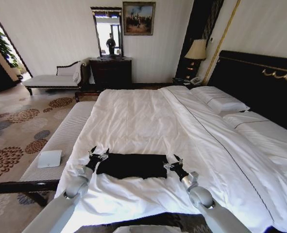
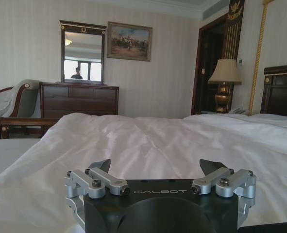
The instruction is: Fold the clothes on the bed.
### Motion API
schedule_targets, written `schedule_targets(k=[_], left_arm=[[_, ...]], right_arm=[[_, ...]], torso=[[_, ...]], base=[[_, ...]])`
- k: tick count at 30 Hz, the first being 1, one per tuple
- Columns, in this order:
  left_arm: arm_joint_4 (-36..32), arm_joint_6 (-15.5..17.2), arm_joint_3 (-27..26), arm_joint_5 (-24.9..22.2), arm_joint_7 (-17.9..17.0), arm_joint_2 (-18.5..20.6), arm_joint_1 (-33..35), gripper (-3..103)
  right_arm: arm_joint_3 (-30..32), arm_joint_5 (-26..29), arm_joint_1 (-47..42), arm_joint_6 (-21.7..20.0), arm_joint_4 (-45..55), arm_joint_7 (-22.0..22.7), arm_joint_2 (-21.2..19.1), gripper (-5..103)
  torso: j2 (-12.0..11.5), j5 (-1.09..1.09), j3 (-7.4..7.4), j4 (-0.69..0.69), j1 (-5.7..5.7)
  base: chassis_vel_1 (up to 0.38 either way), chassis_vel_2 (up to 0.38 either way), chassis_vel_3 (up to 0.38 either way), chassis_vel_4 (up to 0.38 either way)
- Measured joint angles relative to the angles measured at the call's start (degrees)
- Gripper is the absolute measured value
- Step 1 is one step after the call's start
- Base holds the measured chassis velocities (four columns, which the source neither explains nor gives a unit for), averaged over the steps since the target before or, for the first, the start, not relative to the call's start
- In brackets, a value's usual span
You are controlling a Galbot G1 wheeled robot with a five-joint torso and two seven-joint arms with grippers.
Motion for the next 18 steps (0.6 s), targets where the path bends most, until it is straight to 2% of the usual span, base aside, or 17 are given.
schedule_targets(k=[3, 4, 7, 8, 10, 12, 18], left_arm=[[-5.2, -0.8, -5.2, 3.5, 0.3, -2.3, 7.6, 100], [-5.2, -0.8, -5.2, 3.5, 0.3, -2.3, 7.6, 100], [-9.2, -1.6, -10.5, 5.7, 0.9, -5.2, 15.3, 100], [-10.2, -1.8, -12.2, 5.9, 1.0, -6.1, 17.6, 100], [-10.9, -1.9, -13.0, 5.9, 1.1, -6.6, 18.9, 100], [-13.2, -2.2, -15.9, 6.3, 1.5, -8.5, 24.4, 100], [-16.3, -2.6, -17.6, 7.5, 2.1, -10.4, 30.4, 100]], right_arm=[[2.7, 14.2, 0.7, -8.3, 0.0, -1.2, -0.5, 100], [2.7, 14.2, 0.7, -8.3, 0.0, -1.2, -0.5, 100], [4.3, 24.6, 2.7, -14.9, -3.7, -3.4, -0.6, 100], [4.5, 26.5, 3.5, -16.4, -5.1, -4.1, -0.6, 100], [4.7, 27.7, 4.1, -17.5, -6.3, -4.8, -0.7, 100], [4.8, 30.1, 6.1, -21.0, -10.3, -7.0, -0.9, 100], [4.5, 28.6, 6.7, -24.5, -15.0, -11.3, -0.6, 100]], torso=[[0.0, -0.01, 0.00, -0.01, 0.00], [0.0, -0.01, 0.00, -0.01, 0.00], [0.0, 0.00, 0.00, -0.01, -0.01], [0.0, 0.01, -0.01, 0.00, -0.01], [0.0, 0.01, 0.00, 0.00, 0.00], [0.0, 0.01, 0.00, 0.00, 0.00], [0.0, 0.01, 0.00, -0.04, -0.01]], base=[[0.000, 0.000, 0.000, 0.000], [0.000, 0.000, 0.000, 0.000], [0.000, 0.000, 0.000, 0.000], [0.000, 0.000, 0.000, 0.000], [0.000, 0.000, 0.000, 0.000], [0.000, 0.000, 0.000, 0.000], [0.000, 0.000, 0.000, 0.000]])
